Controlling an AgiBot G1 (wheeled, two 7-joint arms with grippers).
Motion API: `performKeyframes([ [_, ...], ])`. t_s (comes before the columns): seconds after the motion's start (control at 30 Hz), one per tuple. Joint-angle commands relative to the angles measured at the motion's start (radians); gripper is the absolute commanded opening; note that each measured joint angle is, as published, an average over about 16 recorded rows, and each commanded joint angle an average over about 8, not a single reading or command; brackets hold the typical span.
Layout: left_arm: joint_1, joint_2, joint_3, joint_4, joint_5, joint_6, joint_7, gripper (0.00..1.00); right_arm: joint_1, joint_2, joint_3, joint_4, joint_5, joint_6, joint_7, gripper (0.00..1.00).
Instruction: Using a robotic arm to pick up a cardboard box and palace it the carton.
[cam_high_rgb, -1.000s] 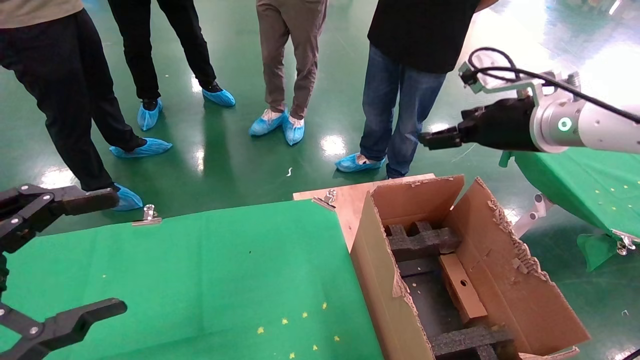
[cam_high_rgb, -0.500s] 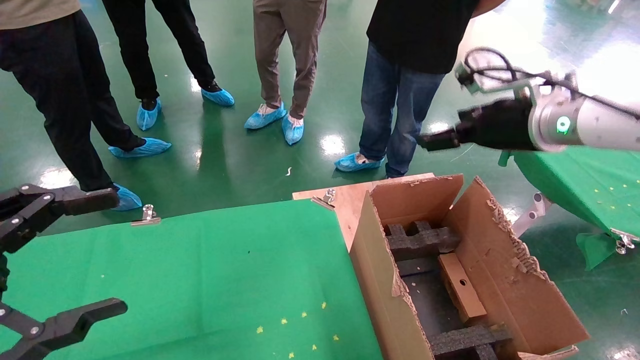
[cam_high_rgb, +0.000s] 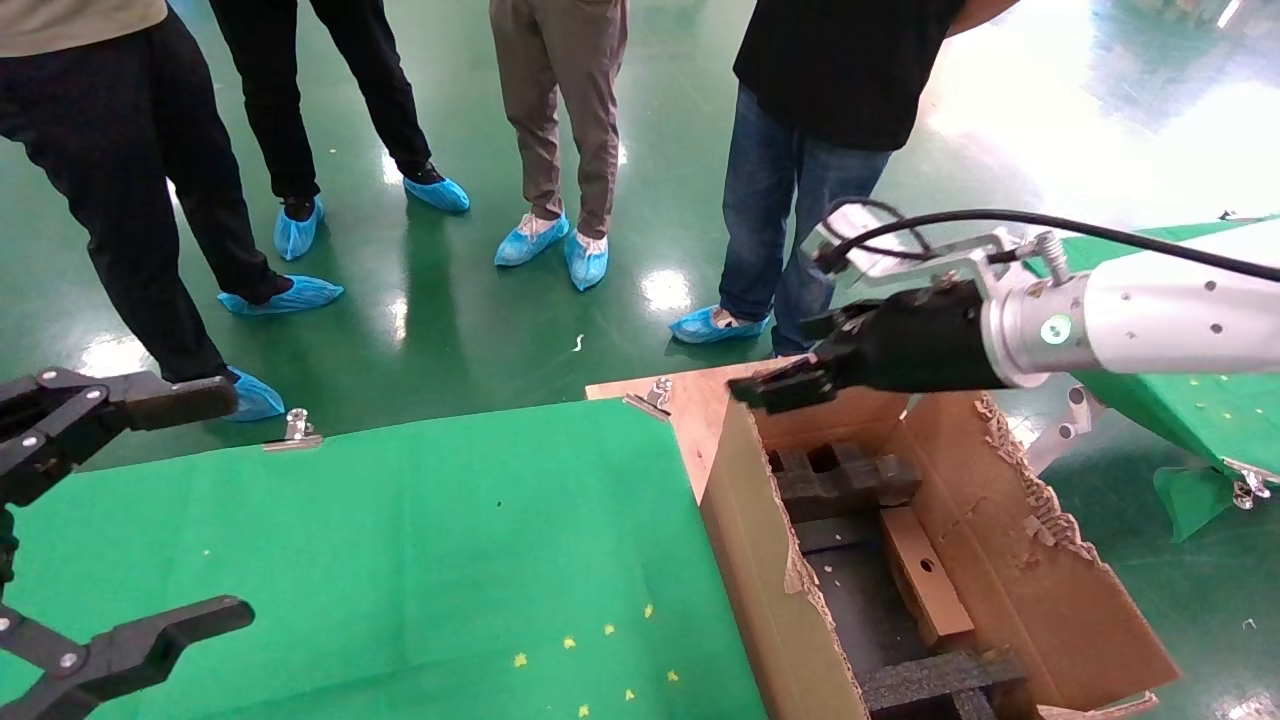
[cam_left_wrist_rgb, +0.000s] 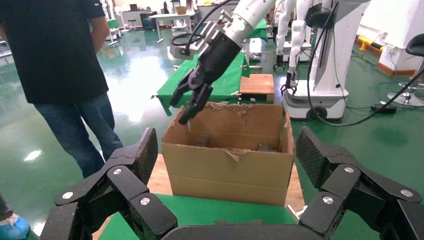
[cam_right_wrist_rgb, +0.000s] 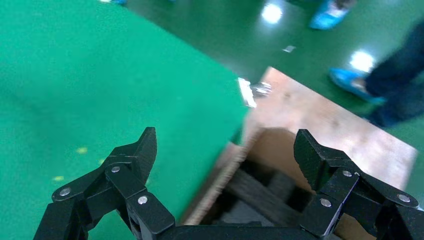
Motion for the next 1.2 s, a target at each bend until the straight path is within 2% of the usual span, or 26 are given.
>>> performKeyframes([
  [0.03,0.000,0.000,0.000,0.000,0.000,0.000,0.000,1.00,-0.031,-0.005,0.042,-0.002,0.036,-0.025,-0.045,1.00],
  [1.2,0.000,0.000,0.000,0.000,0.000,0.000,0.000,1.00,-0.569,-0.097,0.776,-0.045,0.676,-0.456,-0.845,1.00],
])
